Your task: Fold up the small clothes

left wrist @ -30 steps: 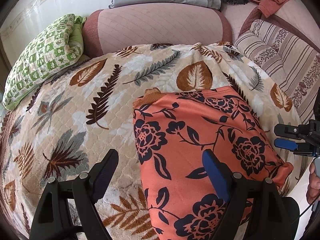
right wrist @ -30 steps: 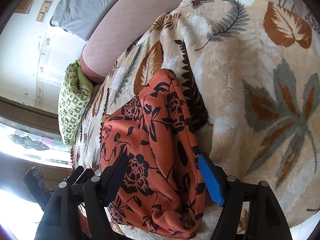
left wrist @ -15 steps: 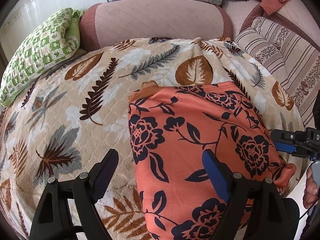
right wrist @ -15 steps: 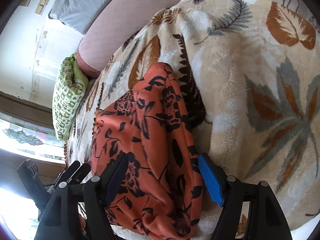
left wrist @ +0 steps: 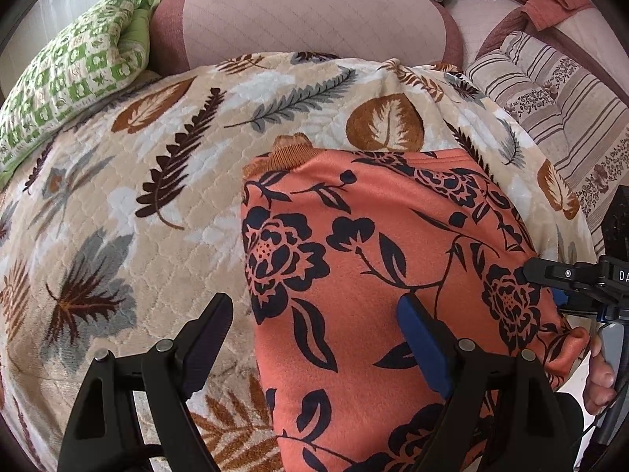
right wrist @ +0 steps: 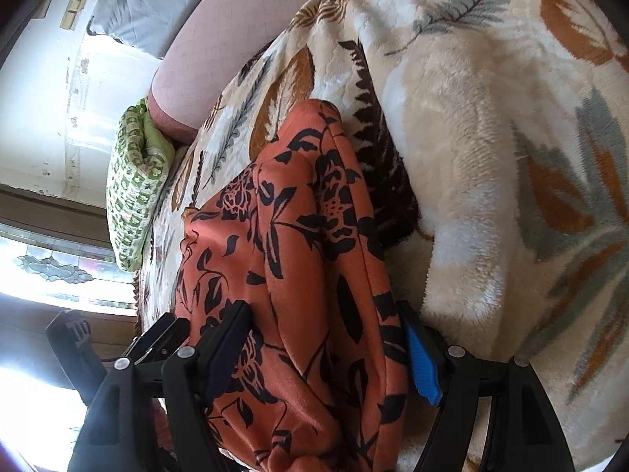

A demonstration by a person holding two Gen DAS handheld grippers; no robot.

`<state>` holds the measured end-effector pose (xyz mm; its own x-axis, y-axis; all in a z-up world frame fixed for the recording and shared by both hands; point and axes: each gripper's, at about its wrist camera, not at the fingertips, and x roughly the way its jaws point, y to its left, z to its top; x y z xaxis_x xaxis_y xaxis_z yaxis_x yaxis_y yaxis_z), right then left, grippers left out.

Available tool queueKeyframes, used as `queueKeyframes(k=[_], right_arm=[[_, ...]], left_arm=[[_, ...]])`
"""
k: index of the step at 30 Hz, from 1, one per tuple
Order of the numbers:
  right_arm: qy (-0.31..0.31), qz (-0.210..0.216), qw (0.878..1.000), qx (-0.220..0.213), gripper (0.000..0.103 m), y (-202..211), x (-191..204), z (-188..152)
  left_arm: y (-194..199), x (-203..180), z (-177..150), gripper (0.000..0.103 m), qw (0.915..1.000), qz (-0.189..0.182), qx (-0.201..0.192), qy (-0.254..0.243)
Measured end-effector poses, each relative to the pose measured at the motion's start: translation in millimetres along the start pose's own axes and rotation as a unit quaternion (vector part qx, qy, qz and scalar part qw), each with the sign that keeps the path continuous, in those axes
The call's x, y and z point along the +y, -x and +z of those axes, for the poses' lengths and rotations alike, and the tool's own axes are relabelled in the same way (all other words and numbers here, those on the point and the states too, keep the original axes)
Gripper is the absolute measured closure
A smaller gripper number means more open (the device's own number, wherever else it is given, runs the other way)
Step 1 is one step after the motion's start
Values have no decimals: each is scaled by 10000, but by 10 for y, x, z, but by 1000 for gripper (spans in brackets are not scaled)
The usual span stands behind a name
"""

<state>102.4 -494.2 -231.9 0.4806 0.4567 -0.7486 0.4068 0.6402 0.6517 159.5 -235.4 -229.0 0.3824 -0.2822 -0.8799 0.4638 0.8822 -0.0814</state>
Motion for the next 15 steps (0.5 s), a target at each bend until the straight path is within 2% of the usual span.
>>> queueKeyframes(k=[4,7,9,11,12,14,15], right_arm=[[-117,233,9995,160,25,-117,-59,1],[-6,330,9993,165,18,-186,-20,-22],[84,367,9991,209,18,-230,35,-54],[329,404,9982,306,19,-303,158,-127],[454,368,9978,308,20,-328,225,-161],[860,-80,9961,183,25,-359,405,-262],[914,-132,9956,123,30,-357,447,-289]], left_arm=[[-134,21,-2,14,9992,-309,227,64],[-276,132,-12,9,9951,-743,495,431],[-341,224,-24,9,9892,-1079,619,772],[-360,249,-34,9,9868,-1204,644,868],[-355,245,-42,10,9867,-1227,618,865],[-332,236,-57,16,9872,-1223,563,857],[-305,232,-61,22,9878,-1205,517,840]])
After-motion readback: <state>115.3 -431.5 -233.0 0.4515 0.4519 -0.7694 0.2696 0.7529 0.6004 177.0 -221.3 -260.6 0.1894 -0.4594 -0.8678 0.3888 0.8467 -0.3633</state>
